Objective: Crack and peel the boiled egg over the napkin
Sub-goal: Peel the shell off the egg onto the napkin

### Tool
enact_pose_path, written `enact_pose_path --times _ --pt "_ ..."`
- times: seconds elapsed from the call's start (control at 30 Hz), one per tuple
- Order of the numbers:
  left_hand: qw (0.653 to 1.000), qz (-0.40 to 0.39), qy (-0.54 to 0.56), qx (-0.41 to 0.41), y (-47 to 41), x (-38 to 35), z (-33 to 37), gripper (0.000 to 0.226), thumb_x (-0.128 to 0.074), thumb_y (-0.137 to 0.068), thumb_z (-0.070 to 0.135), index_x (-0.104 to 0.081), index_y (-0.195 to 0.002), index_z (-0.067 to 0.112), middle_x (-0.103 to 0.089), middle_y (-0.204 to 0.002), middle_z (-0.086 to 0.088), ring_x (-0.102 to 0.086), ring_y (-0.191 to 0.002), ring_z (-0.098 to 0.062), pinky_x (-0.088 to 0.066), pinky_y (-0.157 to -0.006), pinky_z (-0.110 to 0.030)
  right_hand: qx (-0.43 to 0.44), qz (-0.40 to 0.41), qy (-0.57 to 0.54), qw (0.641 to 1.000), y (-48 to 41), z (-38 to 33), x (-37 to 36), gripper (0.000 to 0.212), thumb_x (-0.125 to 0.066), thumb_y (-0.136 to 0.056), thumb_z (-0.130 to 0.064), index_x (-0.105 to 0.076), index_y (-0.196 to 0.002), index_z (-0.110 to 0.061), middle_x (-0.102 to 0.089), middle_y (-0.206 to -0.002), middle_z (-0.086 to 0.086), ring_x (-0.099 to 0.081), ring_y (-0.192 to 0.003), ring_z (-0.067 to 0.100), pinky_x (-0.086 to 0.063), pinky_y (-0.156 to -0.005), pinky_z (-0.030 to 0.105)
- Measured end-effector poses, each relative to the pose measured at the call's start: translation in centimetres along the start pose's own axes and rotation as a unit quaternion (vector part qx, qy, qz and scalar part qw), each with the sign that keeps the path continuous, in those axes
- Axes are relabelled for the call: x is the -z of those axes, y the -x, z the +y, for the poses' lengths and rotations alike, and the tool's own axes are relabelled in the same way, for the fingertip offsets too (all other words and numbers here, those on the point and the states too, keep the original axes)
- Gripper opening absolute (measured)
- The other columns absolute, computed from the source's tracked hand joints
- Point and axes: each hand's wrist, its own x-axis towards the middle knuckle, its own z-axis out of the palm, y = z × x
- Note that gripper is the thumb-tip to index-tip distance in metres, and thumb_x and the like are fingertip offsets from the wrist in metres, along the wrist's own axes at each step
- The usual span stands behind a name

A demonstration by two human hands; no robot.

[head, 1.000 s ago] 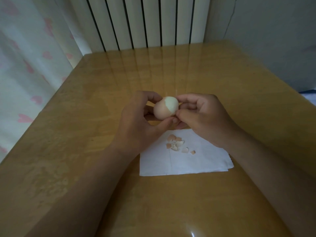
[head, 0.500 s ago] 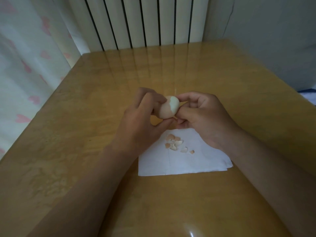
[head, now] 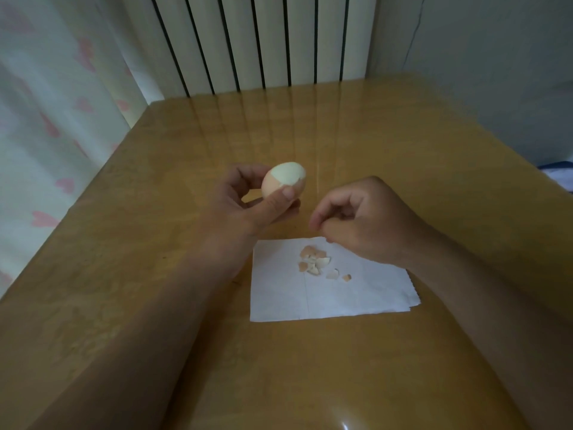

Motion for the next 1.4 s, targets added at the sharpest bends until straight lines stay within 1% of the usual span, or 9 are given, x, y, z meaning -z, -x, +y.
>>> enact_pose_path --times 0.1,0.2,0.33,0.4,0.7,0.93,1.1,1.23,1.4 --pt "1.0 -0.002 -0.018 -0.001 0.0 0.1 -0.1 0.053 -0.087 -0.06 0.035 -0.064 -0.104 0.016 -0.069 -0.114 -0.007 -0.076 -0.094 -0.03 -0.059 -0.088 -0.052 -0.01 -0.015 0.004 1.0 0.1 0.0 -0.1 0.023 -0.064 -0.082 -0.001 -0.077 -0.075 -0.018 -0.069 -0.059 -0.002 -0.059 -0.053 0.005 -0.045 -0.052 0.02" --pt "0.998 -0.01 -0.057 -0.023 0.2 0.2 0.0 0.05 -0.086 -0.065 0.029 -0.062 -0.107 0.016 -0.07 -0.112 -0.002 -0.076 -0.093 -0.025 -0.06 -0.086 -0.052 -0.046 0.021 -0.076 0.996 -0.2 0.0 -0.2 0.009 -0.07 -0.088 -0.018 -0.071 -0.082 -0.011 -0.072 -0.063 0.005 -0.066 -0.058 0.007 -0.053 -0.058 0.027" --pt "0.992 -0.034 -0.104 -0.056 0.3 0.0 0.0 0.053 -0.087 -0.063 0.027 -0.058 -0.107 0.018 -0.066 -0.11 0.001 -0.076 -0.088 -0.018 -0.062 -0.075 -0.035 -0.079 0.031 -0.138 0.987 -0.5 0.0 -0.1 0.03 -0.07 -0.088 -0.035 -0.07 -0.089 -0.005 -0.072 -0.065 0.005 -0.068 -0.061 0.017 -0.052 -0.056 0.032" --pt "0.992 -0.048 -0.099 -0.063 0.4 -0.1 -0.1 0.055 -0.087 -0.061 0.026 -0.056 -0.106 0.018 -0.066 -0.111 0.001 -0.076 -0.088 -0.019 -0.061 -0.072 -0.033 -0.08 0.028 -0.162 0.983 -0.5 0.2 -0.2 0.027 -0.072 -0.088 -0.03 -0.071 -0.091 -0.003 -0.073 -0.068 0.008 -0.068 -0.062 0.02 -0.052 -0.055 0.033" --pt "0.984 -0.047 -0.129 -0.114 0.4 -0.2 -0.3 0.054 -0.089 -0.06 0.028 -0.056 -0.103 0.026 -0.063 -0.112 0.001 -0.075 -0.095 -0.024 -0.064 -0.074 -0.046 -0.086 0.017 -0.219 0.972 -0.7 0.4 -0.1 0.012 -0.069 -0.09 -0.006 -0.069 -0.096 0.004 -0.074 -0.081 0.023 -0.069 -0.065 0.022 -0.053 -0.056 0.034" --pt "0.968 -0.054 -0.178 -0.167 0.1 0.0 -0.9 0.057 -0.094 -0.064 0.028 -0.055 -0.105 0.035 -0.062 -0.114 -0.002 -0.071 -0.1 -0.024 -0.063 -0.079 -0.037 -0.103 0.017 -0.208 0.973 -0.8 0.4 -0.2 0.008 -0.063 -0.09 0.003 -0.069 -0.095 0.005 -0.073 -0.076 0.02 -0.069 -0.063 0.019 -0.052 -0.054 0.033" --pt "0.95 -0.063 -0.228 -0.206 0.0 0.2 -1.6 0.055 -0.088 -0.068 0.028 -0.054 -0.111 0.026 -0.061 -0.118 -0.007 -0.07 -0.103 -0.024 -0.062 -0.078 -0.035 -0.123 0.023 -0.196 0.973 -0.9 0.4 -0.5 0.008 -0.06 -0.086 0.006 -0.067 -0.089 0.01 -0.07 -0.066 0.013 -0.068 -0.062 0.02 -0.052 -0.054 0.034" --pt "0.945 -0.065 -0.237 -0.217 -0.1 0.3 -1.6 0.055 -0.088 -0.067 0.03 -0.054 -0.11 0.03 -0.06 -0.117 -0.004 -0.07 -0.1 -0.022 -0.061 -0.076 -0.031 -0.141 0.028 -0.191 0.971 -0.9 0.2 -0.7 0.01 -0.059 -0.086 0.005 -0.068 -0.082 0.003 -0.072 -0.072 0.018 -0.069 -0.062 0.019 -0.052 -0.054 0.033" --pt "0.944 -0.07 -0.241 -0.216 -0.1 0.2 -1.5 0.058 -0.092 -0.068 0.02 -0.052 -0.105 0.039 -0.061 -0.116 -0.005 -0.07 -0.099 -0.022 -0.061 -0.076 -0.027 -0.157 0.029 -0.19 0.969 -1.0 0.2 -0.7 0.011 -0.058 -0.085 0.004 -0.069 -0.085 0.005 -0.074 -0.074 0.019 -0.07 -0.062 0.02 -0.053 -0.055 0.034"
